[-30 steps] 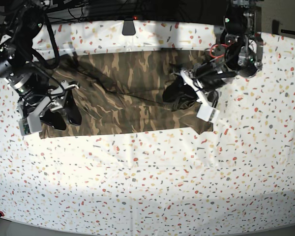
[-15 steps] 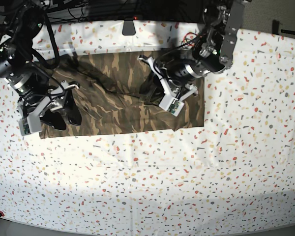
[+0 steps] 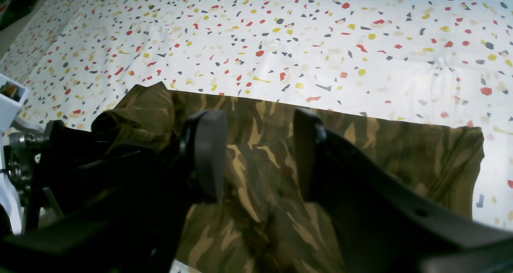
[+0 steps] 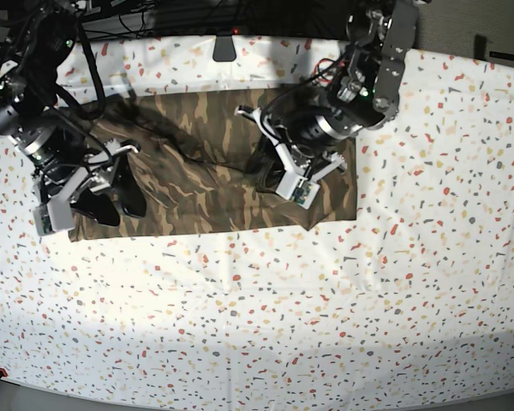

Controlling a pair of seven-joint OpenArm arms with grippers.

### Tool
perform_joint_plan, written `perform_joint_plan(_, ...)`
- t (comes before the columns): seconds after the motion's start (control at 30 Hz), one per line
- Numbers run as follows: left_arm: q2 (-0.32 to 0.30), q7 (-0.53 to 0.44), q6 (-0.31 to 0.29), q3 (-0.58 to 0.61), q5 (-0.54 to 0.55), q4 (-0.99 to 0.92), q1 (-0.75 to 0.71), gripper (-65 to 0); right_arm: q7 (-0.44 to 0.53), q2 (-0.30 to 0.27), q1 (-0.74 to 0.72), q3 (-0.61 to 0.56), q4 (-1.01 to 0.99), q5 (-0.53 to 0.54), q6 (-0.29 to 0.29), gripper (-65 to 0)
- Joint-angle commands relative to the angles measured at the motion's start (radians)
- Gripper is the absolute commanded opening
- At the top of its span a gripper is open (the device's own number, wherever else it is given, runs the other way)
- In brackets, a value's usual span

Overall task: Fold the T-shirt properly
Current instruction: 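Grasp the shirt end with the left gripper and fold it toward the right gripper, then press the folded shirt flat with the left gripper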

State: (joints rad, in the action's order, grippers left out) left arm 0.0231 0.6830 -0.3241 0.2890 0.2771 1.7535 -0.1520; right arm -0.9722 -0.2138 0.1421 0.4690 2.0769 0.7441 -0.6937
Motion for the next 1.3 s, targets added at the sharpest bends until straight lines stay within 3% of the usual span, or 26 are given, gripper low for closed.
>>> perform_joint_plan(0.0,0.013,-0.026,-0.008,0.002,0.011,0.018,0.011,-65.0,0.020,-0.010,-0.009,0.003,0.019,0.026,-0.004,-37.2)
perform_joint_plan(0.07,0.020,-0.027,-0.008,0.003,0.016,0.018,0.011,-61.4,0.019,-0.010,-0.009,0.003,0.019,0.026,-0.004,-37.2)
perform_joint_plan(0.17,0.034,-0.032,-0.008,0.003,0.018,0.018,0.011,-35.9,0.019,-0.010,-0.009,0.003,0.019,0.026,-0.004,-37.2)
perform_joint_plan(0.2,0.038,-0.042,-0.009,0.003,0.018,0.018,0.011,-30.2,0.019,-0.010,-0.009,0.003,0.019,0.026,-0.004,-37.2)
perform_joint_plan(0.27,0.041,-0.067,-0.008,0.003,0.004,0.018,0.011,-24.8,0.019,-0.010,-0.009,0.003,0.019,0.026,-0.004,-37.2)
perform_joint_plan(0.47,0.041,-0.126,-0.009,0.003,-0.045,0.018,0.011,-24.8,0.021,-0.010,-0.009,0.003,0.019,0.026,-0.004,-37.2)
perform_joint_plan(0.63,0.040,-0.114,-0.003,0.000,-0.246,0.019,0.043,-24.8,0.021,-0.011,-0.009,0.003,0.019,0.026,-0.004,-37.2)
perform_joint_plan(0.67,0.040,-0.070,0.013,0.000,-0.277,0.025,0.055,-24.8,0.021,-0.010,-0.009,0.003,0.019,0.026,-0.004,-37.2)
perform_joint_plan(0.8,0.040,0.154,0.187,0.000,-0.359,0.098,0.098,-24.9,0.021,-0.011,-0.009,0.003,0.019,0.026,-0.004,-37.2)
perform_joint_plan(0.93,0.040,0.216,0.314,0.000,-0.412,0.186,0.105,-24.9,0.027,-0.010,-0.009,0.003,0.019,0.031,-0.004,-37.2)
perform_joint_plan(1.03,0.040,0.214,0.359,0.000,-0.407,0.199,0.105,-24.9,0.077,-0.011,-0.012,0.003,0.021,0.184,-0.004,-37.2)
perform_joint_plan(1.13,0.040,0.227,0.357,0.000,-0.399,0.199,0.102,-24.9,0.012,-0.005,-0.052,0.003,0.022,0.440,-0.004,-37.2)
perform_joint_plan(1.2,0.040,0.241,0.337,0.000,-0.356,0.198,0.098,-24.9,-0.063,0.007,-0.086,0.003,0.027,0.517,-0.004,-37.2)
perform_joint_plan(1.27,0.040,0.241,0.298,0.000,-0.302,0.195,0.094,-24.9,-0.066,0.007,-0.108,0.003,0.033,0.587,-0.004,-37.2)
